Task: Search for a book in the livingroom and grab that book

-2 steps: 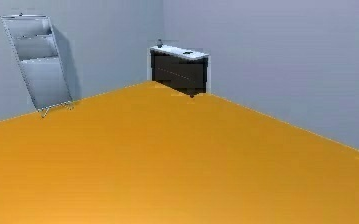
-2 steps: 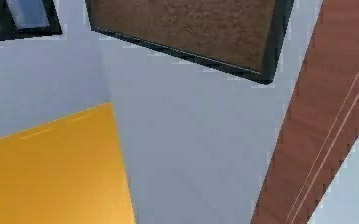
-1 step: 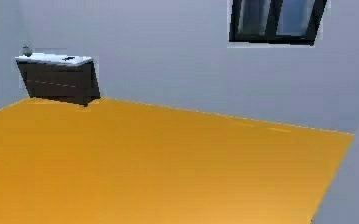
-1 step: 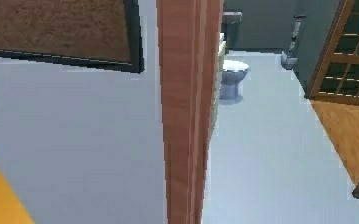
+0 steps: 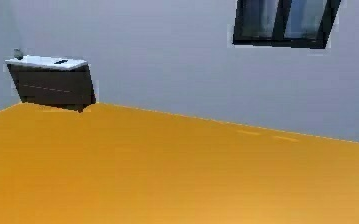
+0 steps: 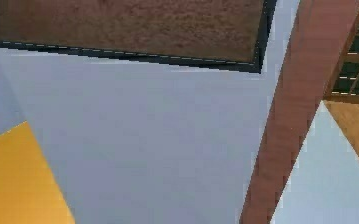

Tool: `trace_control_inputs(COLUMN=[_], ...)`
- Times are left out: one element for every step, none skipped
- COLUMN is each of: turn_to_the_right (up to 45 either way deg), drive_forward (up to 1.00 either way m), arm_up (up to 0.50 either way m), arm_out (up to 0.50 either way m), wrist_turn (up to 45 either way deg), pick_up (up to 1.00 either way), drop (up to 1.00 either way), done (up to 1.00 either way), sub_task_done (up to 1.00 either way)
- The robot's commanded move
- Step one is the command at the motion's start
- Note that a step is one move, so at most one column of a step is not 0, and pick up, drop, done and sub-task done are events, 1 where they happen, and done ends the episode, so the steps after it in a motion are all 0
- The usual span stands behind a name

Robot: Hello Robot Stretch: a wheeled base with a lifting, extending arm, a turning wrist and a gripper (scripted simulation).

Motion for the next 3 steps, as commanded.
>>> trace_control_inputs(turn_to_the_right=[-45.0,-24.0,-3.0], drive_forward=[0.0,0.0,0.0], arm_up=[0.0,0.0,0.0], arm_out=[0.0,0.0,0.0], wrist_turn=[0.0,0.0,0.0], pick_up=[0.0,0.0,0.0], drop=[0.0,0.0,0.0], done=[0.0,0.0,0.0], sub_task_done=[0.0,0.0,0.0])
